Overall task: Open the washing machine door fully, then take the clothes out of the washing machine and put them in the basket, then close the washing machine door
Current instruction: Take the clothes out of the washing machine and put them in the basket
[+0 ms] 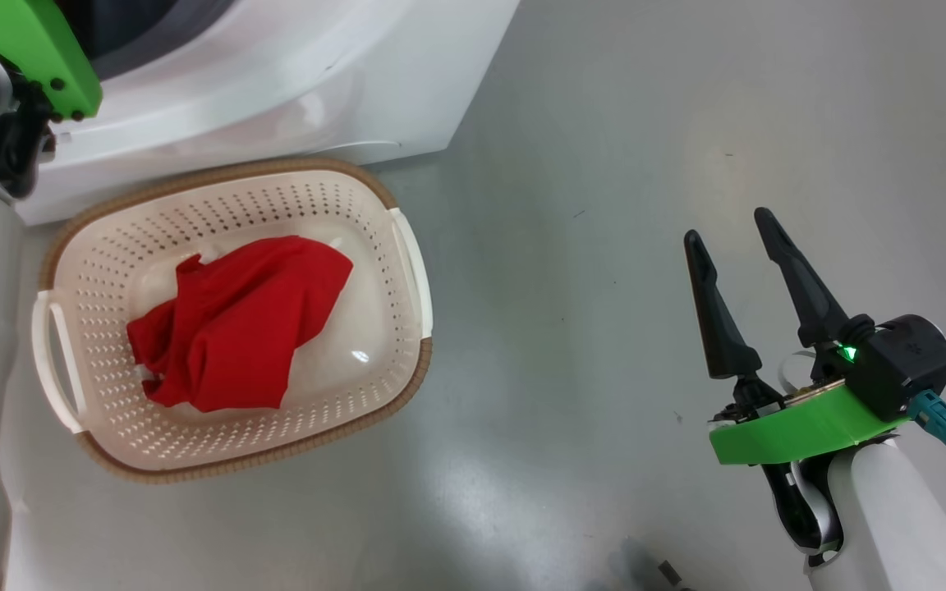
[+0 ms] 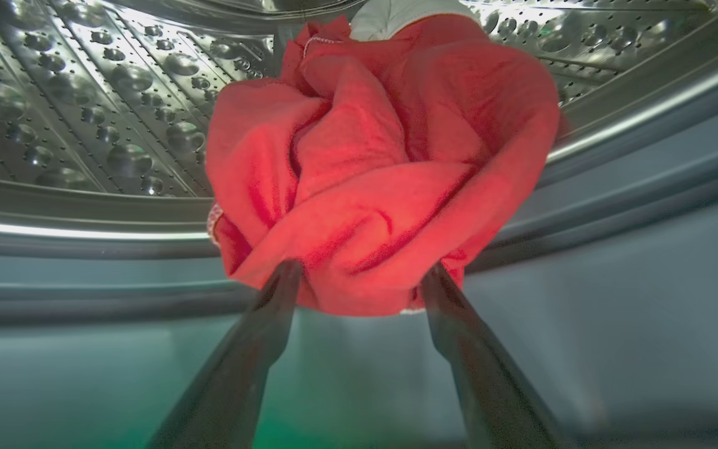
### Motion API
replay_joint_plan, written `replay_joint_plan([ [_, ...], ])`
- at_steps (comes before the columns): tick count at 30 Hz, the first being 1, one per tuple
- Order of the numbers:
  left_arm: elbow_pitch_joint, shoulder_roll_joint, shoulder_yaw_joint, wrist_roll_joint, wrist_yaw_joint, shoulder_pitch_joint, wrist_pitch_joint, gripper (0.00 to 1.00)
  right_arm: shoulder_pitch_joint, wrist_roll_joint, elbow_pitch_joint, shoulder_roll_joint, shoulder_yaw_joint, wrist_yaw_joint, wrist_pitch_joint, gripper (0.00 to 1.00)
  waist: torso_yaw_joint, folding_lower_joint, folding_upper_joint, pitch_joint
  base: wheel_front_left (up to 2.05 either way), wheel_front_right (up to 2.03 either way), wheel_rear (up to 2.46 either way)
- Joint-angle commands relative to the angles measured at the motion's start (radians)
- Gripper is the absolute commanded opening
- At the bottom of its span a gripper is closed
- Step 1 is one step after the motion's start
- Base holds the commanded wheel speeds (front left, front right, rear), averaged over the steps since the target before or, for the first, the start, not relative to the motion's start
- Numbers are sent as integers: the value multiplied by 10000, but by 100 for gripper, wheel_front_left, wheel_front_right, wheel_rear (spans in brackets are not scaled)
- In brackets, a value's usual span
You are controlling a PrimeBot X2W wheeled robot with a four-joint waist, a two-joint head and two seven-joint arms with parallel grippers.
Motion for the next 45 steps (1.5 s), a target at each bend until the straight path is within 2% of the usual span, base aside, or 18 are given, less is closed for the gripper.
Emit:
replay_joint_plan([
  [1, -100, 468, -16, 84, 55, -209, -178, 100, 102, 124, -157, -39, 267, 60, -63, 100, -90, 0, 0, -8, 0, 0, 0],
  [7, -32, 461, -178, 159, -95, -314, -938, 100, 105, 313, -156, -39, 371, 60, -63, 100, -172, 0, 0, 53, 0, 0, 0],
  [9, -73, 437, -222, 157, -173, -339, -1317, 0, 96, 337, -147, -39, 392, 60, -63, 100, -165, 0, 0, 55, 0, 0, 0],
  [24, -1, 478, -669, 365, -366, 96, -3825, 0, 125, 266, 20, -39, 404, 60, -63, 100, 344, 0, 0, -348, 0, 0, 0],
  [30, -202, 477, -667, 80, -433, 666, -4218, 0, 164, 147, 46, -39, 312, 60, -63, 100, 640, 0, 0, -584, 0, 0, 0],
  [40, -1825, 628, -386, -375, -458, 2450, -4510, 0, 301, -46, 52, -39, 110, 60, -63, 100, 1094, 0, 0, -1125, 0, 0, 0],
  [45, -3534, 826, 258, -441, -216, 3772, -4517, 0, 378, -91, 76, -39, 78, 60, -63, 100, 1218, 0, 0, -1485, 0, 0, 0],
])
